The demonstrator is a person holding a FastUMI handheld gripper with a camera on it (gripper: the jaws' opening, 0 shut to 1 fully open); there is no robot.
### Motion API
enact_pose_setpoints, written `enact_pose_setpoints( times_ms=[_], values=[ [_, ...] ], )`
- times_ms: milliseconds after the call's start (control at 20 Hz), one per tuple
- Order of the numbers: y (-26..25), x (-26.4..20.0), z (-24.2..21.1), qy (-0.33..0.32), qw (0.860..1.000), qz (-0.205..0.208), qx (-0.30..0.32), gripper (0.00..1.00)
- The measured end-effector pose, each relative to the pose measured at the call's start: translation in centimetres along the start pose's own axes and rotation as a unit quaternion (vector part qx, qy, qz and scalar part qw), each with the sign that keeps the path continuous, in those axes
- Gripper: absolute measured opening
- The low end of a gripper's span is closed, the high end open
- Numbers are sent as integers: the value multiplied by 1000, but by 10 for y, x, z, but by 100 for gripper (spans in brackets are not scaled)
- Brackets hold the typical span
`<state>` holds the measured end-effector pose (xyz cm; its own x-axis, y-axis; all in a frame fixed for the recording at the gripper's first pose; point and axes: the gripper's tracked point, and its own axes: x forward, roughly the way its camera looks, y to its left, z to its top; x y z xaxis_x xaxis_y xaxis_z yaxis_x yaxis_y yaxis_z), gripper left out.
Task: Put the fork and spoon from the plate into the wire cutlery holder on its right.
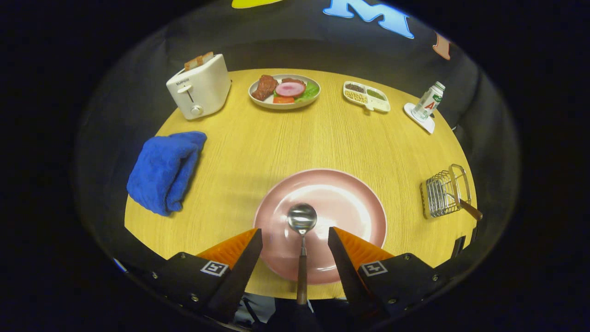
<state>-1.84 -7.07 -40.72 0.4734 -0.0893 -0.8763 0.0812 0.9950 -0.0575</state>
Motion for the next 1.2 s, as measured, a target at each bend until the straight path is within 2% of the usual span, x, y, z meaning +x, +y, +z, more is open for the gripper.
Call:
enact_pose_setpoints(
  times_ms=[400,550,650,700,750,850,900,1000,1050,1100,1200],
  values=[
    [-10,29,-40,75,997,-16,-14,87],
    [-13,37,-46,91,995,-22,-18,76],
    [-13,41,-47,94,995,-17,-21,74],
    [-12,43,-49,100,995,-16,-24,51],
    [-15,43,-52,109,993,-21,-28,46],
    [-10,38,-52,113,993,-13,-35,46],
    [-11,46,-53,117,992,-13,-37,24],
    [-11,45,-53,120,992,-17,-32,22],
    [-8,34,-47,112,993,-5,-35,22],
    [-3,48,-52,115,993,1,-35,5],
    [-6,46,-48,117,993,2,-31,5]
  ],
)
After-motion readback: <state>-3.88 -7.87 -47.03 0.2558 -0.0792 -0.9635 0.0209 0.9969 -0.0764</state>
